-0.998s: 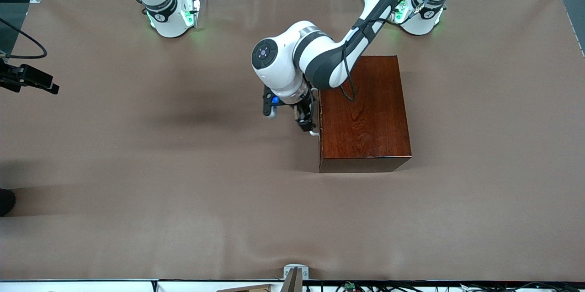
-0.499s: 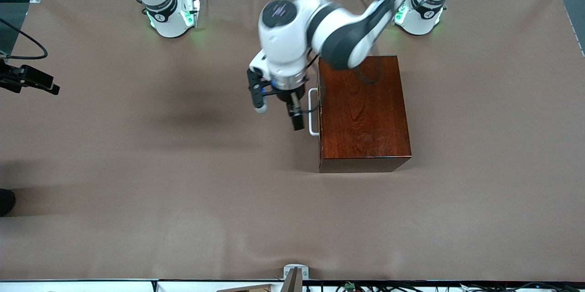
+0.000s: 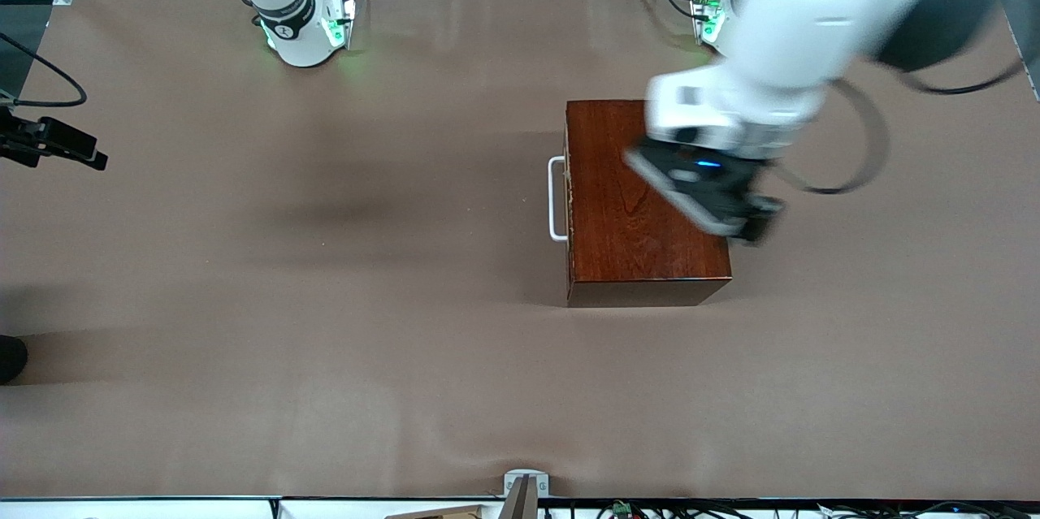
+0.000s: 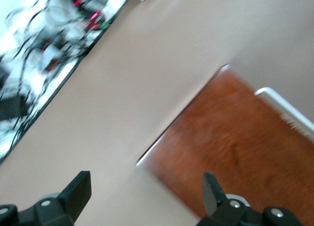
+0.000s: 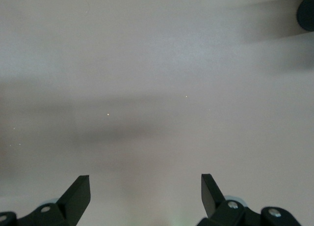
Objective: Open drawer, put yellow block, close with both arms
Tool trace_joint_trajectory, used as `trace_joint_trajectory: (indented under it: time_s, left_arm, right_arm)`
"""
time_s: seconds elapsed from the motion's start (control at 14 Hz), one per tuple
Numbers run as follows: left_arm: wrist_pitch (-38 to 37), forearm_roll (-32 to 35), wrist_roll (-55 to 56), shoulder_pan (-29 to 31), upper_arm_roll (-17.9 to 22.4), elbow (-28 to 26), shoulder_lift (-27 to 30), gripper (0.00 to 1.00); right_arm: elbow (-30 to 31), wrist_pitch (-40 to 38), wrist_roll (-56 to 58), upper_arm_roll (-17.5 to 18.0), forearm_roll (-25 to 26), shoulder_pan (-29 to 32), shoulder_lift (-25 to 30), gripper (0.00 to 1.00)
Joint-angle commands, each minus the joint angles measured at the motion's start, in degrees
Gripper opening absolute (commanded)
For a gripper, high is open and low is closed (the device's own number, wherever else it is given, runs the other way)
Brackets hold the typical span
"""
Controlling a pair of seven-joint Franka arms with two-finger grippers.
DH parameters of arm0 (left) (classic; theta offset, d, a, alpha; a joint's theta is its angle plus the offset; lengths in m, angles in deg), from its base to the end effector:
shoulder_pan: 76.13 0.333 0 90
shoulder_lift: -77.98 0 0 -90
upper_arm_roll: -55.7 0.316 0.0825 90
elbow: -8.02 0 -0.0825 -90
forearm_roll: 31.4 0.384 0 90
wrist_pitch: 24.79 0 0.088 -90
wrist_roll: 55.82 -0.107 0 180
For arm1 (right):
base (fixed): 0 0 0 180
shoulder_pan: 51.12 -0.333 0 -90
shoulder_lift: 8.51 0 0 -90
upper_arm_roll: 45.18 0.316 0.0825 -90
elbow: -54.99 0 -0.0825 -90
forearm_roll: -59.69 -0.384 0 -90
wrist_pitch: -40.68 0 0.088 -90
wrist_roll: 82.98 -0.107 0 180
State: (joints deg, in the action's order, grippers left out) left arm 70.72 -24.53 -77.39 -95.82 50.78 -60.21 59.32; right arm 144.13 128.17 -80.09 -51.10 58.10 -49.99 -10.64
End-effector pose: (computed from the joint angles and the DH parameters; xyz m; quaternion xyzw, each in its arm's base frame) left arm 0.6102 -0.2547 0.6176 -0.9171 0.3887 -0.0767 0.0444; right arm 0.5569 -0.0647 0.6073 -0.9987 0.0361 0.0317 0.0148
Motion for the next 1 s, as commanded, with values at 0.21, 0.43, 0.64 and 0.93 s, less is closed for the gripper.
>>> trace_joint_trajectory:
  time_s: [0.21,0.43,0.64,0.93]
  left_arm:
    - [-6.89,-1.25,1.62,10.8,-0.97,-2.53,6.61,1.0]
    - [-11.04,-4.66,2.06,17.29,-0.97,-5.15,9.77,1.0]
    - [-10.25,-5.2,2.67,18.02,0.17,-10.34,13.46,1.0]
    - [-8.76,-5.2,14.94,13.19,4.48,-18.15,18.47,1.0]
  right_arm:
    - [-0.11,0.13,0.18,0.46,-0.35,0.45,-0.51,1.0]
    - [-0.11,0.05,0.18,0.46,-0.35,0.54,-0.51,1.0]
    - [-0.11,-0.04,0.26,0.46,-0.35,0.54,-0.51,1.0]
    - [-0.11,-0.13,0.27,0.46,-0.35,0.54,-0.51,1.0]
